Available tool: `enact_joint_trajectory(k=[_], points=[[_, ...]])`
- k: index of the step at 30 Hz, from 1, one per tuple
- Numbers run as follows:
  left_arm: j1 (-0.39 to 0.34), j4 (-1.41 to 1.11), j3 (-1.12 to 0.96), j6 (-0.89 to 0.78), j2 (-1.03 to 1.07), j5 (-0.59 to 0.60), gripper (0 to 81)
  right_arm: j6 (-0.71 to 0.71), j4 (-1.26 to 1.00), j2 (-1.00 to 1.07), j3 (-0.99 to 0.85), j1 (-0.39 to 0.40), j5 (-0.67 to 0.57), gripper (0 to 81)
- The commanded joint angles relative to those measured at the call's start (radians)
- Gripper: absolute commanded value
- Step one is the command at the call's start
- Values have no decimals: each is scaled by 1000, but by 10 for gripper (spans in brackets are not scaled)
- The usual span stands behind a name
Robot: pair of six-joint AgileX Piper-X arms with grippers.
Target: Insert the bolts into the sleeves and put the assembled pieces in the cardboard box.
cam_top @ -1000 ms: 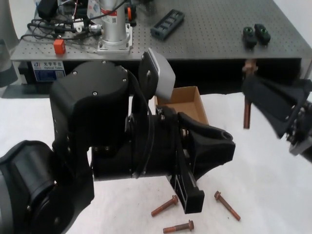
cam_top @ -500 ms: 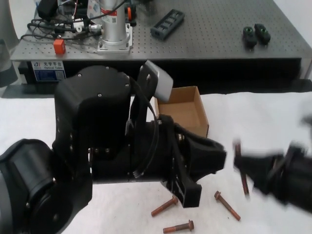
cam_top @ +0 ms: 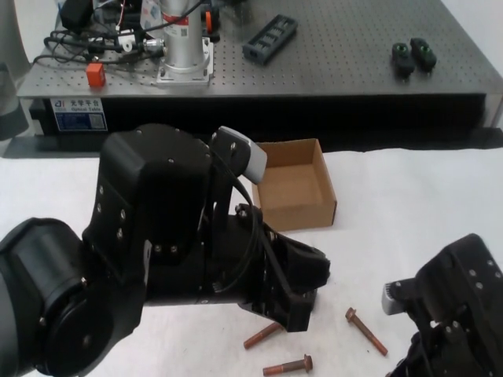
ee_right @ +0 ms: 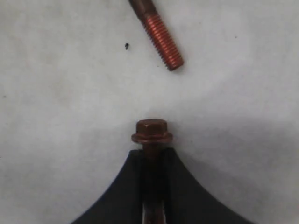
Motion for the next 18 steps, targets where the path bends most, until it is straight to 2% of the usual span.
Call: enact_joint_trajectory(k=[1, 3, 5, 7, 11, 14, 17, 18], points=[[3, -7, -12, 7, -12, -10, 7, -9, 5, 16, -6, -5, 4, 152], [3, -3, -12, 17, -12, -10, 7, -9, 4, 12, -6, -5, 1, 292], [3, 4, -12, 32, -12, -10, 7, -6, 8, 9, -6, -5, 1, 389], [6, 12, -12, 33, -12, -10, 7, 1, 32, 4, -8, -5, 1, 390], [6, 18, -12, 35, -12, -10, 7, 1, 79, -51, -10, -5, -46, 295], [6, 18, -12, 35, -12, -10, 7, 8, 97, -135, -10, -5, -58, 168], [6, 18, -12, 35, -12, -10, 7, 8, 103, -225, -7, -5, -58, 3], [6, 18, -12, 35, -12, -10, 7, 8, 103, -251, -8, -5, -58, 1]])
